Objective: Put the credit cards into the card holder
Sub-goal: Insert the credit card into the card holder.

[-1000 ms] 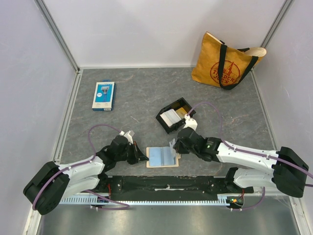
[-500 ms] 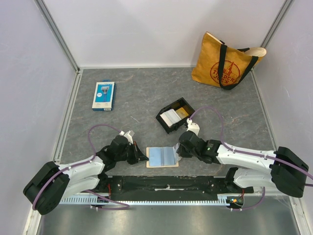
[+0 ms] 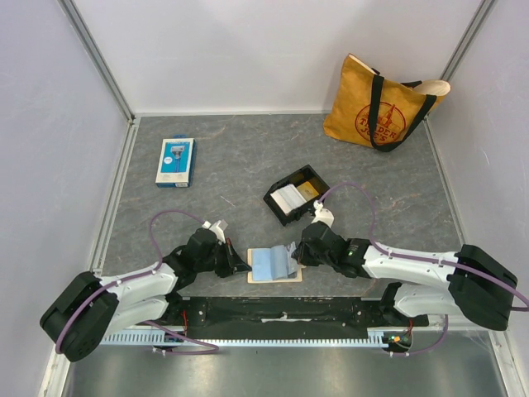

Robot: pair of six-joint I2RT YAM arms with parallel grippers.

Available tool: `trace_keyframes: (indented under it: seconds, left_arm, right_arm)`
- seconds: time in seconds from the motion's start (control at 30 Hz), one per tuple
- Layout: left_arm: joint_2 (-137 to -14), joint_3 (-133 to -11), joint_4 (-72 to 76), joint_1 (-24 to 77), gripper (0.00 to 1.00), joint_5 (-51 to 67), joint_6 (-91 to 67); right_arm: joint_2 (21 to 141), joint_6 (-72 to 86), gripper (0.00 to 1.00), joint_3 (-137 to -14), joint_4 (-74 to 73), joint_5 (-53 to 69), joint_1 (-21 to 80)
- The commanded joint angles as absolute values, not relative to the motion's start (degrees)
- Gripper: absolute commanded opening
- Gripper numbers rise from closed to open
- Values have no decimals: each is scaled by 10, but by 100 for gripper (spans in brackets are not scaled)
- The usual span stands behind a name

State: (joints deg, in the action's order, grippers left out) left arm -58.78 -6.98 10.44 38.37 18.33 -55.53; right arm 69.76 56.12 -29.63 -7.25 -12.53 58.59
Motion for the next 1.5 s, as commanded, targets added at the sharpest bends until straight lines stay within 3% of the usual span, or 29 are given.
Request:
trace_keyframes:
  seconds: [0.0,0.2,0.83,1.2,1.47]
  left_arm:
    - [-599,-78,90,384,2,171,-542]
    - [-599,-77,91,385,2,172,-542]
    - [-604,-76,95,384,2,170,-543]
    - [-590,-69,92,384,2,169,-545]
    - [-585,-69,89,384,2,171,-546]
  right_arm:
    - [699,565,0,-292,-59,-112,584]
    - [680,555,0,-323,-77,-118,585]
    - [774,528,0,-385,92,61,597]
    - [670,540,0,-343,26,-62,592]
    - [678,595,0,-247,101,-71,591]
